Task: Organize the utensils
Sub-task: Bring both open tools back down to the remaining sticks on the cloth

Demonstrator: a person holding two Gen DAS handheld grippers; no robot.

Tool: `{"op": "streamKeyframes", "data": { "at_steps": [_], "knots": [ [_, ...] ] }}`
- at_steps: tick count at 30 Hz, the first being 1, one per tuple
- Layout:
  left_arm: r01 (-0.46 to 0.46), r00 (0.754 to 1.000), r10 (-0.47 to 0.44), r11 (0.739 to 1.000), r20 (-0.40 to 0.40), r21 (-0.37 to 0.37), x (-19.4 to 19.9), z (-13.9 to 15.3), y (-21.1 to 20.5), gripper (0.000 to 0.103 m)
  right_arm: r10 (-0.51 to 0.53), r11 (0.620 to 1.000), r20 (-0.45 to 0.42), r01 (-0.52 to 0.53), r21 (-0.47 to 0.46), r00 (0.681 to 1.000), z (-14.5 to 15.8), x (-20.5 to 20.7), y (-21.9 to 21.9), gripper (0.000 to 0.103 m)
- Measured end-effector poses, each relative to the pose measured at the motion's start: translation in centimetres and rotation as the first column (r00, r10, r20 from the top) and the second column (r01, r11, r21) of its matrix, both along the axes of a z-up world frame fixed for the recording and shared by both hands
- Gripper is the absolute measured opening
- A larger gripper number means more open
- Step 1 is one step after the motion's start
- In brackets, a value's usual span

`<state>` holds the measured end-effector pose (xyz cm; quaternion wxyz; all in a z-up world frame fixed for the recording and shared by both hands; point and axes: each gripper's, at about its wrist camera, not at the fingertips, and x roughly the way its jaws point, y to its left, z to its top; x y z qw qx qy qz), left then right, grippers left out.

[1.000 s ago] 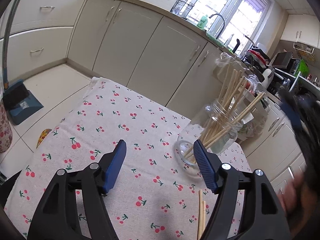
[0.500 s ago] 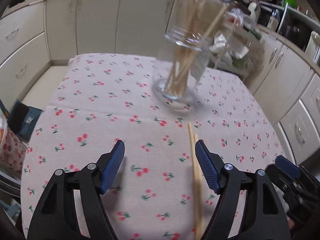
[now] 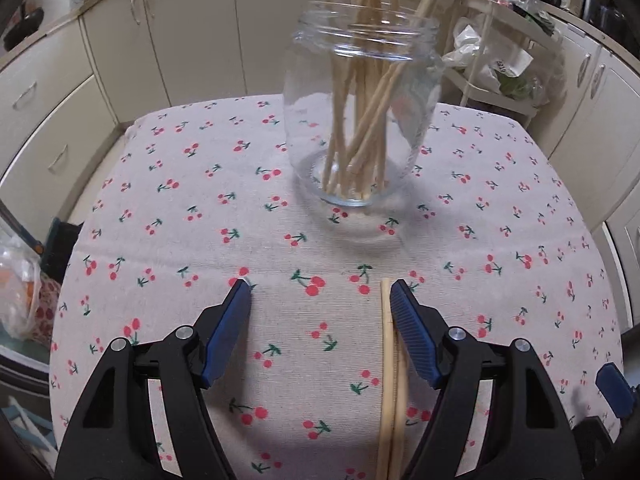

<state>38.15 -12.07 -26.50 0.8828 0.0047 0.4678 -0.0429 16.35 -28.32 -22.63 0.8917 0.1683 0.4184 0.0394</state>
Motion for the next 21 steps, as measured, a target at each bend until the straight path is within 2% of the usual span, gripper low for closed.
{"op": "streamKeyframes", "data": {
  "at_steps": [8, 12, 14, 16, 21],
  "knots": [
    [-0.009, 1.000, 0.010, 0.999, -0.024, 0.031, -2.1, 0.2, 2.7, 0.067, 0.126, 0.989, -0.007, -0.126, -0.080, 0.992, 0.0, 0.2, 3.5, 0.067],
    [-0.007, 1.000, 0.007, 1.000, -0.030, -0.027, -3.8, 0.4, 4.2, 0.067, 0.185, 0.980, -0.029, -0.186, -0.076, 0.982, -0.3, 0.8, 5.4, 0.067],
    [-0.014, 0.999, 0.012, 0.998, -0.033, -0.060, -4.7, 0.5, 4.8, 0.067, 0.220, 0.970, -0.046, -0.224, -0.097, 0.974, -0.7, 1.4, 6.8, 0.060],
    [-0.017, 0.999, 0.015, 0.997, -0.033, -0.076, -5.2, 0.5, 5.2, 0.067, 0.255, 0.958, -0.069, -0.262, -0.118, 0.964, -1.2, 1.9, 8.1, 0.058],
    [0.000, 1.000, -0.001, 0.998, -0.023, -0.060, -6.0, 0.4, 5.0, 0.067, 0.310, 0.919, -0.138, -0.333, -0.211, 0.941, -2.7, 2.3, 10.3, 0.053]
  ]
}}
